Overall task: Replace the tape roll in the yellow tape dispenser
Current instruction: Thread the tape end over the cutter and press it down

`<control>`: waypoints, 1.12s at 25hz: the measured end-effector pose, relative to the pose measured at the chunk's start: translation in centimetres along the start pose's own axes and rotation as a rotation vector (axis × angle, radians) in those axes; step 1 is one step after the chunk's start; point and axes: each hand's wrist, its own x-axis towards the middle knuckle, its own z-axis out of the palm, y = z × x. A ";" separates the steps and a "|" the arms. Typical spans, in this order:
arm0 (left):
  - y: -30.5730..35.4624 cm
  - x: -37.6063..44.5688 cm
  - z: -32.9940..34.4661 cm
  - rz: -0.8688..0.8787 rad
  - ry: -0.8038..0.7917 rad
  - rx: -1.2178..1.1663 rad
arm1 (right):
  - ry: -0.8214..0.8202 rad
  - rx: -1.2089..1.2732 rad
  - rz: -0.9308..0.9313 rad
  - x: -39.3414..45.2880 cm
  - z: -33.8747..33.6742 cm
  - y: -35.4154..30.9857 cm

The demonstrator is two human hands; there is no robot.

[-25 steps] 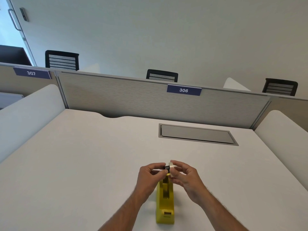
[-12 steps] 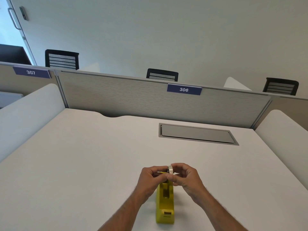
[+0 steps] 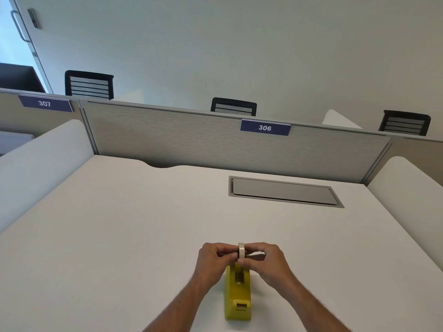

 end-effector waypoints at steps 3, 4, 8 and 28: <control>-0.1 0.0 0.1 0.001 0.019 0.041 | 0.000 -0.084 -0.004 -0.1 0.1 -0.2; -0.1 0.0 0.1 0.000 0.023 0.049 | 0.007 -0.133 -0.020 -0.1 0.2 -0.3; -0.3 0.0 -0.1 0.020 0.029 0.091 | 0.018 -0.264 -0.075 -0.3 0.5 -0.3; -0.3 -0.2 0.4 0.007 0.058 0.315 | -0.034 -0.575 -0.130 -0.2 0.9 0.2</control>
